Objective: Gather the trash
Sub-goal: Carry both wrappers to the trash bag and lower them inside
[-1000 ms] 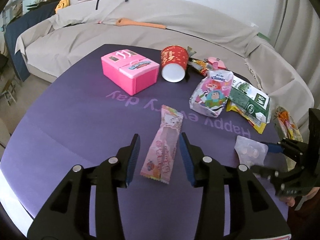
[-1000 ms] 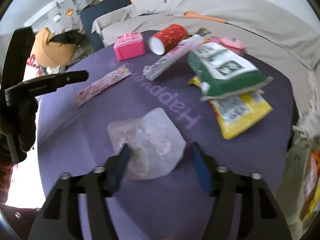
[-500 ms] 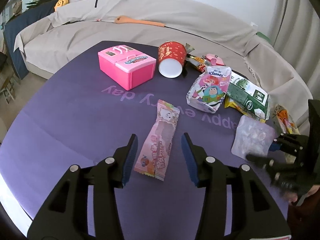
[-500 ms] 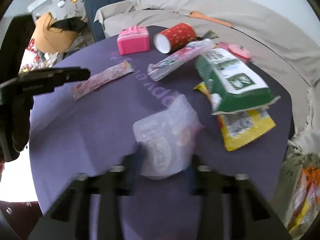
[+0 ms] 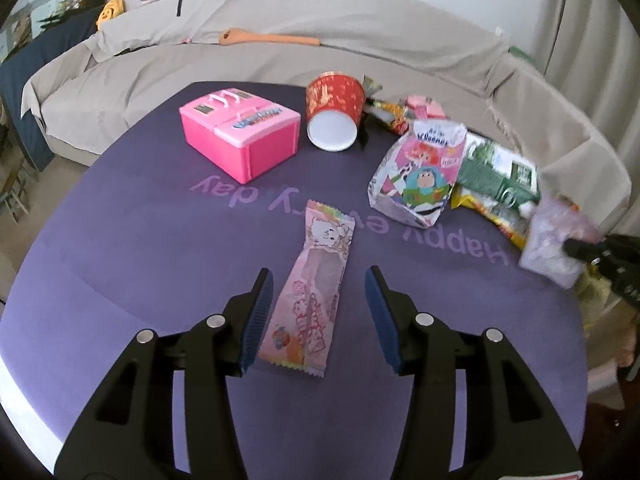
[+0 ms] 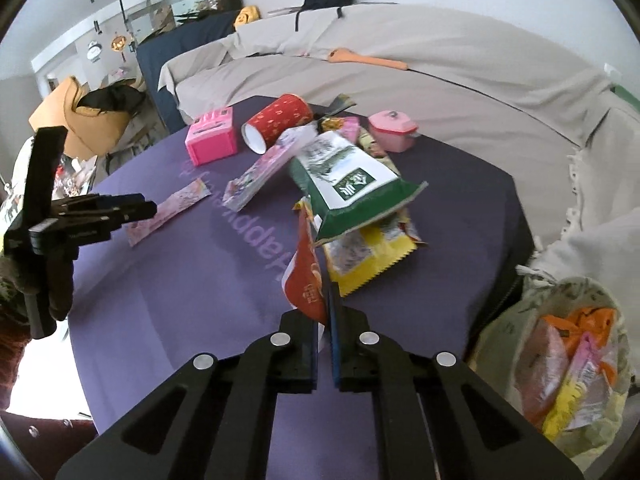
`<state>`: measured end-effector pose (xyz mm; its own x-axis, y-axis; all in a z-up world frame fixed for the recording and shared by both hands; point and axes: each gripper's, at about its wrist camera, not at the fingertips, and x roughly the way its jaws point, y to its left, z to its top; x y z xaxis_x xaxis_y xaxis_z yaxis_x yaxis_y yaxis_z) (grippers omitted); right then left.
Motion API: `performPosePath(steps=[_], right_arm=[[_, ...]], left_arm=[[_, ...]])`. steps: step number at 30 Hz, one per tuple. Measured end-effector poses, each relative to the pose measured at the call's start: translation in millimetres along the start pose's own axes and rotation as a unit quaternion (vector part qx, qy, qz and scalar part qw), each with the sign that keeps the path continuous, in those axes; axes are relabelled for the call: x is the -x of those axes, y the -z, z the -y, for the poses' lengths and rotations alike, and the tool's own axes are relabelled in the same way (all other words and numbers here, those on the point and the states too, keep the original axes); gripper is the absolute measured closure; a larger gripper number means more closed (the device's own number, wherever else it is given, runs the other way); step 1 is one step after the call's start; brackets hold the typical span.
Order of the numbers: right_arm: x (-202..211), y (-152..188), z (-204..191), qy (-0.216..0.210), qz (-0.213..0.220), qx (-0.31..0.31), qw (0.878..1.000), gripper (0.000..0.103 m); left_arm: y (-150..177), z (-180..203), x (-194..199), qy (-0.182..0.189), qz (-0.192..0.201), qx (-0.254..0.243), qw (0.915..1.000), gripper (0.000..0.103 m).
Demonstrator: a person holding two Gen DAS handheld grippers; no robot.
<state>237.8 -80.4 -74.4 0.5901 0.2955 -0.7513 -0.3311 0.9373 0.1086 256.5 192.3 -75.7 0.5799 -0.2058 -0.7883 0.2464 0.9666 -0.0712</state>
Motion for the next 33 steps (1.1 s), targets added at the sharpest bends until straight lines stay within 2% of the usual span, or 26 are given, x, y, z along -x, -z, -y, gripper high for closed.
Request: performPosePath(steps=[2, 4, 6, 9, 14, 17, 20, 25, 33], right_arm=[[6.2, 1.6, 2.5, 0.008, 0.005, 0.003, 1.000, 0.096], [12.6, 3.0, 4.1, 0.010, 0.011, 0.004, 1.000, 0.096], [22.4, 4.5, 7.3, 0.008, 0.019, 0.003, 1.000, 0.096], [42.6, 5.1, 16.1, 0.009, 0.039, 0.000, 0.999, 0.096], [75.2, 1.7, 32.8, 0.013, 0.073, -0.009, 0.997, 0.096], [86.2, 2.6, 40.1, 0.010, 0.086, -0.012, 0.996, 0.096], [91.0, 11.0, 48.3, 0.000, 0.090, -0.022, 0.996, 0.096], [98.0, 16.3, 56.2, 0.000, 0.099, -0.027, 0.995, 0.097], [136.5, -1.5, 75.1, 0.031, 0.144, -0.023, 0.989, 0.098]], left_arm=[[-2.5, 5.8, -8.7, -0.027, -0.013, -0.009, 0.9995, 0.058], [-5.9, 9.2, -16.0, -0.036, -0.023, -0.003, 0.9991, 0.061], [-7.7, 13.2, -20.6, -0.047, -0.035, -0.005, 0.9983, 0.090], [-11.4, 25.1, -15.6, -0.058, -0.032, -0.014, 0.9977, 0.098], [-31.5, 50.4, 19.7, -0.053, 0.018, -0.022, 0.9982, 0.100], [-41.5, 73.0, 46.1, -0.039, 0.050, -0.029, 0.9976, 0.100], [-41.8, 90.0, 59.5, -0.024, 0.064, -0.029, 0.9972, 0.100], [-39.4, 123.7, 67.0, 0.024, 0.075, -0.030, 0.9965, 0.100], [-56.8, 172.4, 97.5, 0.061, 0.130, -0.050, 0.9884, 0.100]])
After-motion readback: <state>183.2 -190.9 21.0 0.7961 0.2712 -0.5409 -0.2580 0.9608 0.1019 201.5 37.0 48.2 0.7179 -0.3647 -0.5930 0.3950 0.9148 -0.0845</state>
